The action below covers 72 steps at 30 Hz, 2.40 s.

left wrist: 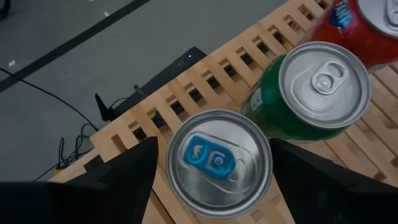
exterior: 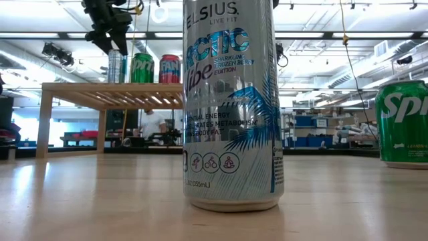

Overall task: Place canned beverage on shelf
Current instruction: Put the top blue soda can on the shelf

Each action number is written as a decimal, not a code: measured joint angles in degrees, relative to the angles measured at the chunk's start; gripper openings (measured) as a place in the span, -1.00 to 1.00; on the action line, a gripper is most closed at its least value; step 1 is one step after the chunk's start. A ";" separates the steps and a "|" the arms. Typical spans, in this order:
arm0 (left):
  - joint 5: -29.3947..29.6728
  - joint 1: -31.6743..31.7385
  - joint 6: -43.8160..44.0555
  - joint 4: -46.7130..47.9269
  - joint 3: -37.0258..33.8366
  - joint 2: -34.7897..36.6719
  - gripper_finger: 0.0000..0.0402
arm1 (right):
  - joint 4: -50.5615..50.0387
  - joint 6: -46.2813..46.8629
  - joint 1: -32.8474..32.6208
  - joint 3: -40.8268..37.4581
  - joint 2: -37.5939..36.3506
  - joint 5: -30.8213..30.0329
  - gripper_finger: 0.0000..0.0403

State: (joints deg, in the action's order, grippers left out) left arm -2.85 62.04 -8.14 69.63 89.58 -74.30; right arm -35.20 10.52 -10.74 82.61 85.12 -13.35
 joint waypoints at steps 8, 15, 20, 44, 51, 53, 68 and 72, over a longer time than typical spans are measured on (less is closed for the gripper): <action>-0.04 -0.04 -0.04 0.03 0.00 0.00 0.53 | 0.00 0.02 -0.02 0.00 0.00 1.21 0.58; -0.02 -0.04 -0.10 0.76 0.00 0.00 0.45 | 0.00 0.02 0.00 0.00 0.00 1.21 0.58; -0.02 -0.02 -0.11 1.44 0.00 0.00 0.27 | -0.02 0.02 0.00 0.00 0.00 1.23 0.58; 0.00 -0.02 8.84 1.69 0.09 0.07 0.23 | -0.02 0.08 -0.02 0.00 0.00 1.30 0.58; -0.86 -0.07 -2.94 2.80 0.09 0.15 0.23 | -0.04 1.95 -0.02 0.00 0.00 1.25 0.58; -1.09 -0.07 -6.91 3.24 0.11 0.16 0.23 | -0.04 1.95 -0.02 0.00 0.00 1.25 0.58; -6.43 -0.02 -24.73 3.48 0.11 0.15 0.24 | -0.05 1.79 -0.01 0.00 0.00 1.19 0.58; -6.48 -0.80 -27.02 3.39 0.11 0.15 0.24 | -0.06 1.78 -0.02 -0.01 0.01 1.17 0.58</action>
State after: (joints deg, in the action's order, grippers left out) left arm -9.33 61.24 -35.16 73.01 89.69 -74.15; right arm -35.26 12.30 -10.76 82.60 85.13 -12.18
